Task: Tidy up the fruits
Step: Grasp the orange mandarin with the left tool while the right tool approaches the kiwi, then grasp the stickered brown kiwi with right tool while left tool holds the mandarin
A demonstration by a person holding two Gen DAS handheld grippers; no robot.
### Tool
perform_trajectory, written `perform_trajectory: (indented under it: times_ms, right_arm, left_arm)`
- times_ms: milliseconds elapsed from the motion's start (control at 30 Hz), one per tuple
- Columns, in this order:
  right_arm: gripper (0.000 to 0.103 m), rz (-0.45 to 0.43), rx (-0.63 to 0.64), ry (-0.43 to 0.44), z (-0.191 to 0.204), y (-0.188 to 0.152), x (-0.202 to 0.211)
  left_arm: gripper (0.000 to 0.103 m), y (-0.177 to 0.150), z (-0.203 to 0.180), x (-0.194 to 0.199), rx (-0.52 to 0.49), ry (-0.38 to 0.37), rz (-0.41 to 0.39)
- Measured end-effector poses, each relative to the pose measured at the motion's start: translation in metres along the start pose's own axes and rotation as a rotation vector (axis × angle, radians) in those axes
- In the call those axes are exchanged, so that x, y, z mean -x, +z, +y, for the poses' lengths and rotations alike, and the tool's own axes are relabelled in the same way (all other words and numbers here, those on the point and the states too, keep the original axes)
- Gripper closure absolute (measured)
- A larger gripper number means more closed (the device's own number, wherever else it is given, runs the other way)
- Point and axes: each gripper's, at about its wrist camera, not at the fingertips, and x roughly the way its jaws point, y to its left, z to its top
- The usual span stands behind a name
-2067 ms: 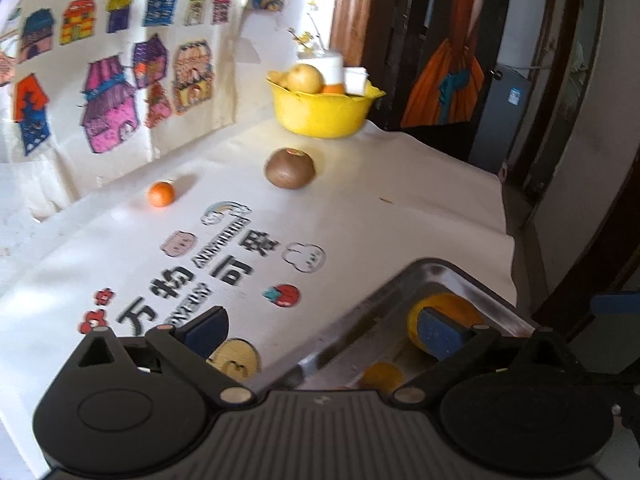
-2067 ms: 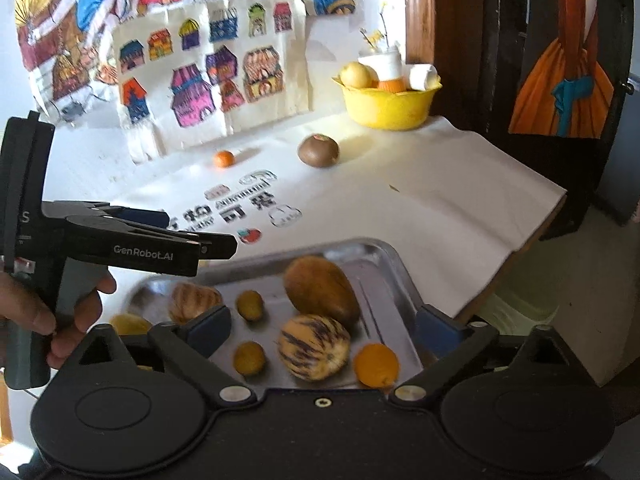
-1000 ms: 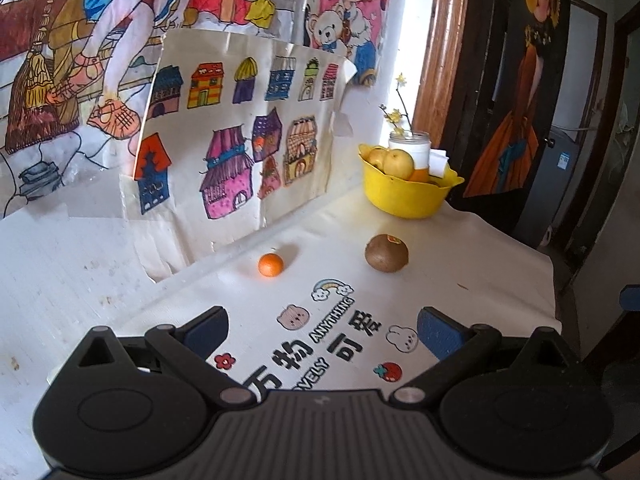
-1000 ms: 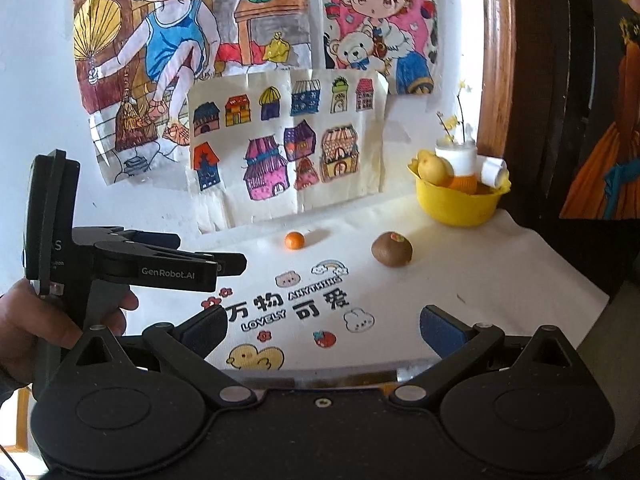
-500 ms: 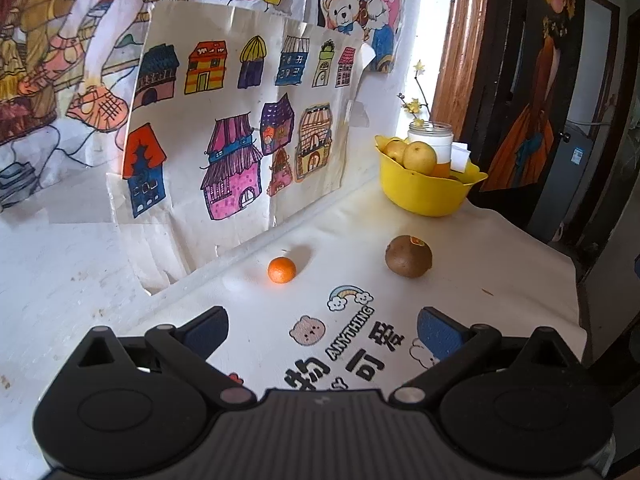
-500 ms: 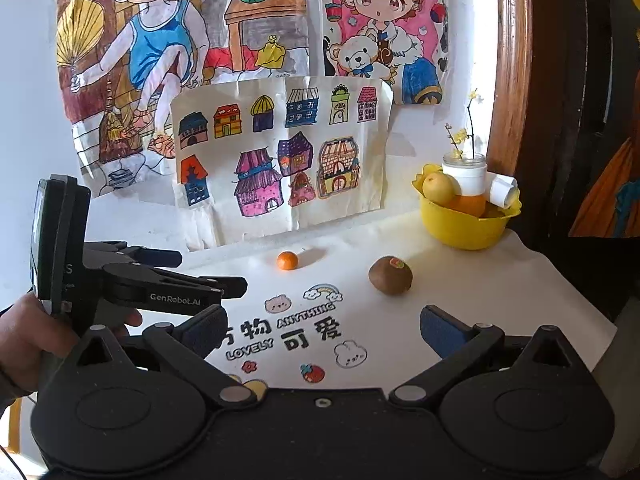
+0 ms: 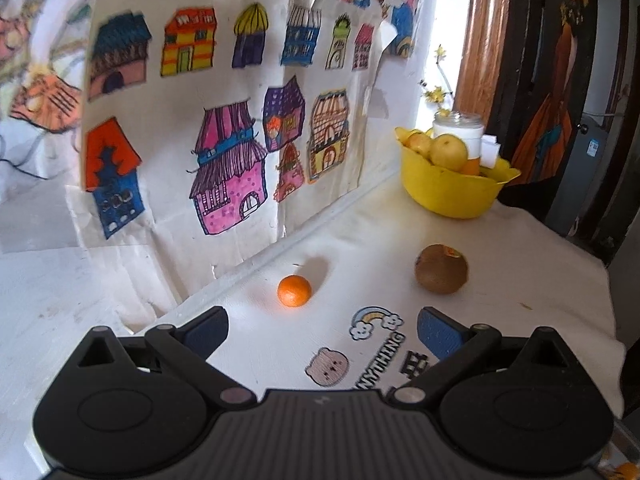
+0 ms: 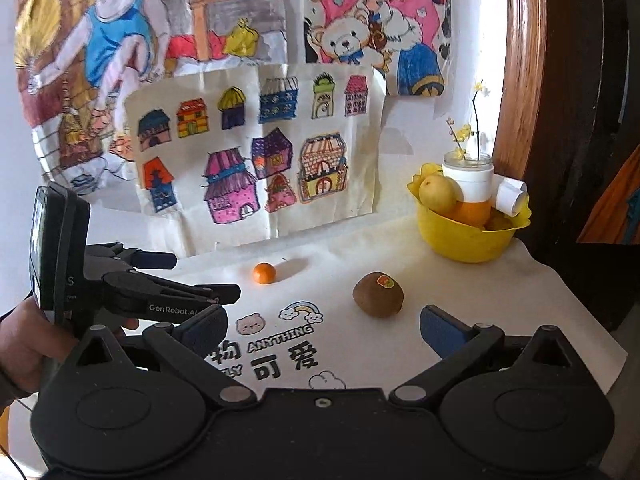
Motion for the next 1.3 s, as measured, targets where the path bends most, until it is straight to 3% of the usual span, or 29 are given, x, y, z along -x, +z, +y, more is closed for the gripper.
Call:
perform_trajectory:
  times_ms: [433, 567, 700, 867, 1033, 1300]
  right_arm:
    - [0.001, 0.087, -0.052, 0.027, -0.031, 0.001, -0.085]
    - [0.001, 0.104, -0.057, 0.036, -0.035, -0.001, -0.103]
    - [0.001, 0.11, -0.065, 0.051, -0.036, -0.003, -0.116]
    - [0.001, 0.117, -0.073, 0.065, -0.037, -0.005, -0.127]
    - [0.001, 0.132, -0.066, 0.073, -0.038, -0.005, -0.137]
    - [0.001, 0.167, -0.014, 0.071, -0.044, 0.006, -0.166]
  left_arm:
    - [0.002, -0.001, 0.024, -0.105, 0.018, 0.041, 0.069]
    - [0.012, -0.002, 0.027, -0.127, 0.028, 0.01, 0.083]
    - [0.02, -0.003, 0.025, -0.135, -0.002, -0.002, 0.048]
    - [0.048, -0.002, 0.015, -0.139, -0.094, 0.027, 0.039]
    - [0.067, -0.005, 0.001, -0.139, -0.183, 0.048, 0.016]
    - [0.069, -0.005, 0.009, -0.134, -0.136, 0.017, 0.033]
